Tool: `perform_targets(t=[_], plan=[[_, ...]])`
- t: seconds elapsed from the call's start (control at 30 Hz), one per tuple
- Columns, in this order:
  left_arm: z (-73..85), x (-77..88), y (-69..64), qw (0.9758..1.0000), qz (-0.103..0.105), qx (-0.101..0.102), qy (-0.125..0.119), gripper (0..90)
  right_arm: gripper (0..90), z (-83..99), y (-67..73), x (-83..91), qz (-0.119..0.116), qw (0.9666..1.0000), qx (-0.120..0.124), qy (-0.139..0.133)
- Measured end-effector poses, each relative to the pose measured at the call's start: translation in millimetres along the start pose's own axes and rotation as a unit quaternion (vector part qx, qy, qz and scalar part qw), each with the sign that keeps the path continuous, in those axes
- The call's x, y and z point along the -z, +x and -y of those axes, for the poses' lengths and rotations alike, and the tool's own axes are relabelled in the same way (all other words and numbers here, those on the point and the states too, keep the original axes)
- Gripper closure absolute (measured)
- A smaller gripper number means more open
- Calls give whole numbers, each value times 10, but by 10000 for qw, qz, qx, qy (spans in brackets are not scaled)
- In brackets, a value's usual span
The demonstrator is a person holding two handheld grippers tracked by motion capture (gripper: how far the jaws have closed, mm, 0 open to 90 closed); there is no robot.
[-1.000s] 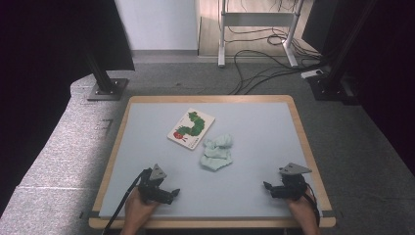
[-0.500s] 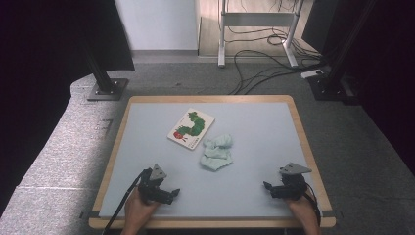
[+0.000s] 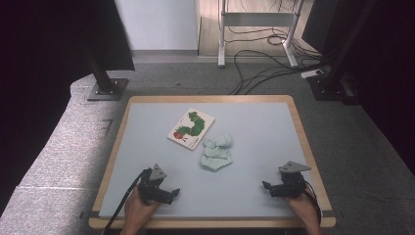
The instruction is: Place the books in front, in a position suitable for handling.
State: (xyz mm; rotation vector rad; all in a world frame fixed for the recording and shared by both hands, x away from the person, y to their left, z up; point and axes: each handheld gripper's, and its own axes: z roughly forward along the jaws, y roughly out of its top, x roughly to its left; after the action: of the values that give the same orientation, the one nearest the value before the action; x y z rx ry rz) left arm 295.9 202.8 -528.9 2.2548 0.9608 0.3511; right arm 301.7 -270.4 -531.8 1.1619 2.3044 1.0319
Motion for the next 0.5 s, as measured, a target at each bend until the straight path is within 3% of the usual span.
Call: perform_targets(t=[0.5], plan=[[0,0,0,10000,-4,-3,4,0,50,-343,121,-160,-443,9987,246,-107]])
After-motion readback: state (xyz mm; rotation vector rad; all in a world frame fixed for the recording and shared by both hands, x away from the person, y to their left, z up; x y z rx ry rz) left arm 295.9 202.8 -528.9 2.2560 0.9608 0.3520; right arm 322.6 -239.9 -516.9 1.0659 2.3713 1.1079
